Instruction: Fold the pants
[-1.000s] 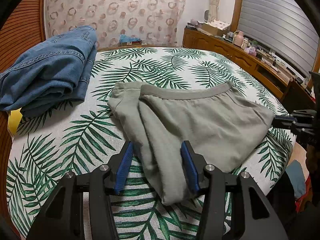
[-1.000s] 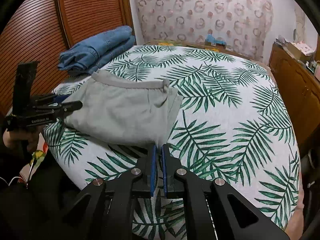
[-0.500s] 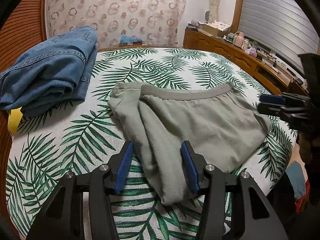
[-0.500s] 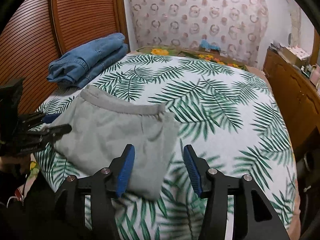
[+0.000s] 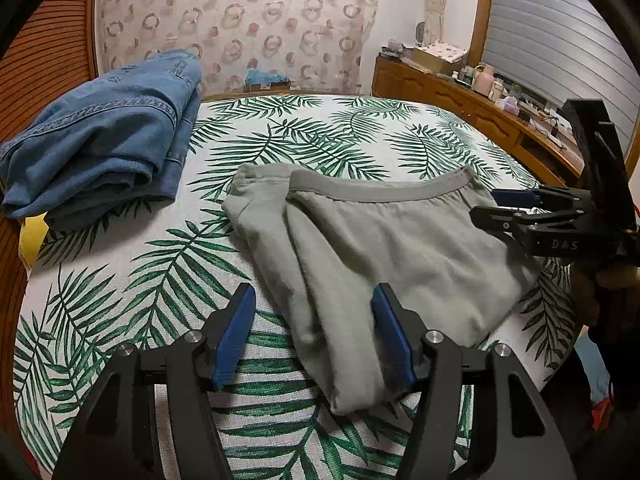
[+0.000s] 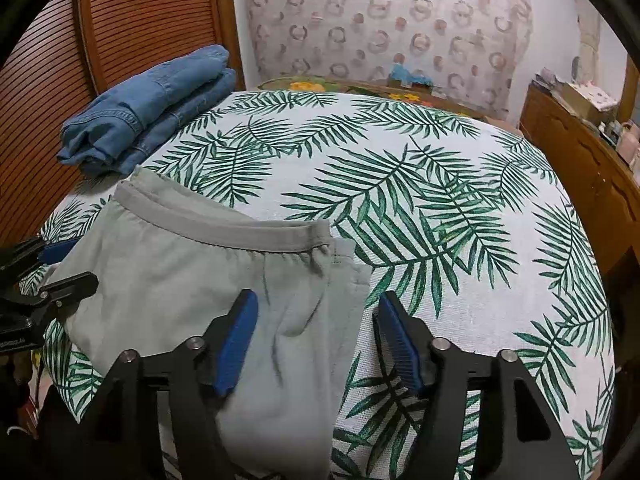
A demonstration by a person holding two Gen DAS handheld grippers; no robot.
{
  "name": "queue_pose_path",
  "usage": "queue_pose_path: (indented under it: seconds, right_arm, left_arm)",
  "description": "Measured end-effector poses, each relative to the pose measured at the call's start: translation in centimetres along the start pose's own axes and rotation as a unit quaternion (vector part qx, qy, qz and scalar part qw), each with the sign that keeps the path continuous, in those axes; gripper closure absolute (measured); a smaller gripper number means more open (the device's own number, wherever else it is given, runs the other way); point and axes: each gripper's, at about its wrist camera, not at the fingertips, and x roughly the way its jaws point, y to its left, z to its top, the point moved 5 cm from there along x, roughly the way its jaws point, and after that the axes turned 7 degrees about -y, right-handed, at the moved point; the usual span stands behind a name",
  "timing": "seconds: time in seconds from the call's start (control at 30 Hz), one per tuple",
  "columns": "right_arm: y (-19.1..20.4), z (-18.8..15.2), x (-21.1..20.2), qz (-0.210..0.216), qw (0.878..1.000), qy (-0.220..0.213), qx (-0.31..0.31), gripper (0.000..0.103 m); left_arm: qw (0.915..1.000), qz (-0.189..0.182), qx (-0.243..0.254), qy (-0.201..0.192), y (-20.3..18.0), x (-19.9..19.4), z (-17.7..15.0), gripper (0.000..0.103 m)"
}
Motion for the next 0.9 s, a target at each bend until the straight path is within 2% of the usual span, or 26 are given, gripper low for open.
queue_pose_path:
  seconds: [0.03,0.07,0.1,0.13,0.27,0.6,0.8,0.9]
  right_arm:
    - [0.0,0.0,0.1,-0.002,1.0,0.002,-0.002,0.032]
    - [0.0,0.0,0.2,-0.005,1.0,0.004,-0.001,0.03]
    - [-0.1,0.1,0.3,-0.006,1.0,0.005,0.0,0.029]
    - [-0.1,0.1,0.4,-0.005,1.0,0.005,0.001,0.027]
    - [-0.1,0.0,0.3,-0.005,1.0,0.005,-0.003,0.025]
    - [-0.2,-0.1,0.1,-0.005,1.0,0.005,-0.002,0.024]
    - [-0.2,-0.1,0.1,-0.005,1.0,0.005,-0.002,0.025]
    - [-0.3,-0.1,0.0,-0.004,1.0,0.005,-0.001,0.025]
  left_arm:
    - [1.0,0.0,0.0,0.001,0.0,0.0,0.0,0.041]
    - [1.0,-0.001,-0.001,0.003,0.0,0.1,0.1,0.036]
    - [1.0,-0.001,-0.002,0.006,0.0,0.2,0.1,0.022]
    - [1.0,-0.003,-0.005,0.007,0.0,0.4,0.1,0.021]
    - [0.9999,-0.005,-0.002,0.012,-0.1,0.7,0.5,0.02]
    - [0.9998,-0.003,0.0,-0.02,0.5,0.2,3.7,0.02]
    - [0.9999,-0.004,-0.007,-0.013,1.4,1.5,4.9,0.033]
    - [1.0,0.002,-0.008,-0.002,2.0,2.4,5.0,0.034]
